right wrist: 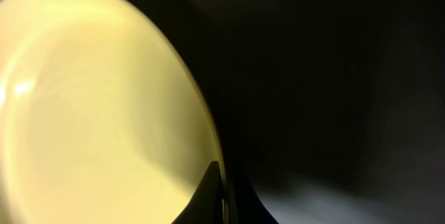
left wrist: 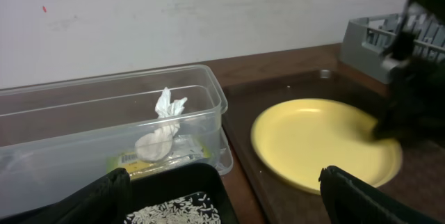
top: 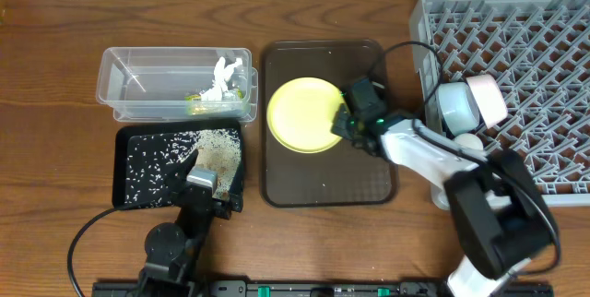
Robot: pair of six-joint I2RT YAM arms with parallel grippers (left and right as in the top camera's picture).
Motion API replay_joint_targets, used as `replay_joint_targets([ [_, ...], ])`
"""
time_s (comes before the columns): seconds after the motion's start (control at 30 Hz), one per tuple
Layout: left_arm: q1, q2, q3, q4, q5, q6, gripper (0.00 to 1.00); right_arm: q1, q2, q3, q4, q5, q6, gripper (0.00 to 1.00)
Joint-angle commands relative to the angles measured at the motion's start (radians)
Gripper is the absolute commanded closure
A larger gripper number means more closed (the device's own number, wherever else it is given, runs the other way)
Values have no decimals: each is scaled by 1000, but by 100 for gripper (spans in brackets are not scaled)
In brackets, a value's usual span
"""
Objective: Sort waste into correct bins and load items into the dishwasher rack
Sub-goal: 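Lift the yellow plate and stand it upright in the grey rack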
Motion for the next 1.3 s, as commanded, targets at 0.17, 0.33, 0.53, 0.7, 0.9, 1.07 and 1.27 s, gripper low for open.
replay_joint_targets([
  [0.17, 5, -7, -27, -14, 14, 3, 11, -85, -523, 3, -190, 485, -371, 99],
  [0.33, 5, -7, -27, -14, 14, 3, 11, -85, -785, 2, -216, 1004, -703, 99],
  [0.53, 5, -7, -27, -14, 14, 3, 11, -134, -883, 2, -171, 1268, -850, 99],
  [0.7, 5, -7, -27, -14, 14, 3, 11, -255, -797, 2, -55, 1268, -1092, 99],
  [0.9, 5, -7, -27, -14, 14, 3, 11, -354, -640, 2, 114, 1264, -1294, 99],
  [1.07, 5, -7, -27, -14, 14, 3, 11, -409, -510, 2, 159, 1214, -1355, 99],
  [1.27, 5, -7, -27, -14, 14, 3, 11, -453, -398, 2, 293, 1148, -1537, 99],
])
